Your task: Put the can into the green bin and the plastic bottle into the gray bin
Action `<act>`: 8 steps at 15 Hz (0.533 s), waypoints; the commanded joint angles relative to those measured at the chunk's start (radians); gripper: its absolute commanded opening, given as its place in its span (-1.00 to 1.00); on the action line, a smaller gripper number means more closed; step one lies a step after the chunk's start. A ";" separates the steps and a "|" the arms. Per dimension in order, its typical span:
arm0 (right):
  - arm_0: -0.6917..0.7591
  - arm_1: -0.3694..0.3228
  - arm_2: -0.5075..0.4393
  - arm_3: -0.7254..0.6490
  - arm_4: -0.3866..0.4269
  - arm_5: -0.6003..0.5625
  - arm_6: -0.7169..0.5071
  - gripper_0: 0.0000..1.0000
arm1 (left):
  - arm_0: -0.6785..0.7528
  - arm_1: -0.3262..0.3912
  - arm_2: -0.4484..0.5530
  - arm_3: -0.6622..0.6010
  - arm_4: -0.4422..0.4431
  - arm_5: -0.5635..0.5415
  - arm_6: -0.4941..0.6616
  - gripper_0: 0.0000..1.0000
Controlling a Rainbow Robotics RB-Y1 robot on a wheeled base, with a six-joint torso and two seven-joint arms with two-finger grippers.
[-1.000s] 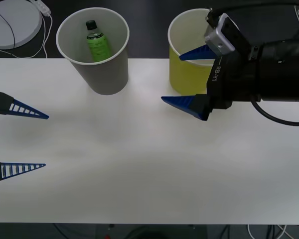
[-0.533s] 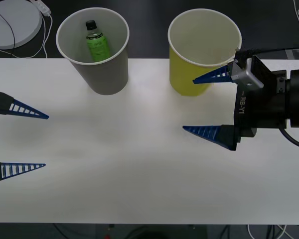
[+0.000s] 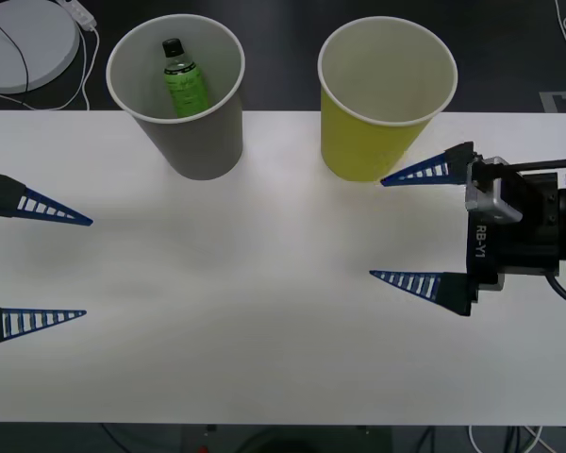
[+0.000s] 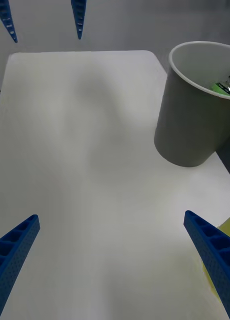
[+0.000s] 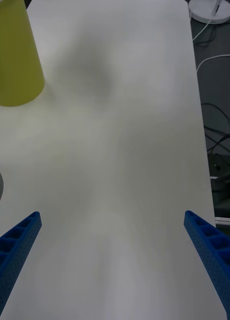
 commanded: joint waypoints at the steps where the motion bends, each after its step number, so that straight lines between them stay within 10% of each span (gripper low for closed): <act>1: 0.039 -0.025 -0.006 0.019 -0.043 -0.001 0.069 1.00 | 0.000 0.000 0.000 0.000 0.000 0.000 0.000 1.00; 8: 0.104 -0.068 -0.042 0.019 -0.086 -0.004 0.104 1.00 | 0.000 0.000 0.000 0.000 0.000 0.000 0.000 1.00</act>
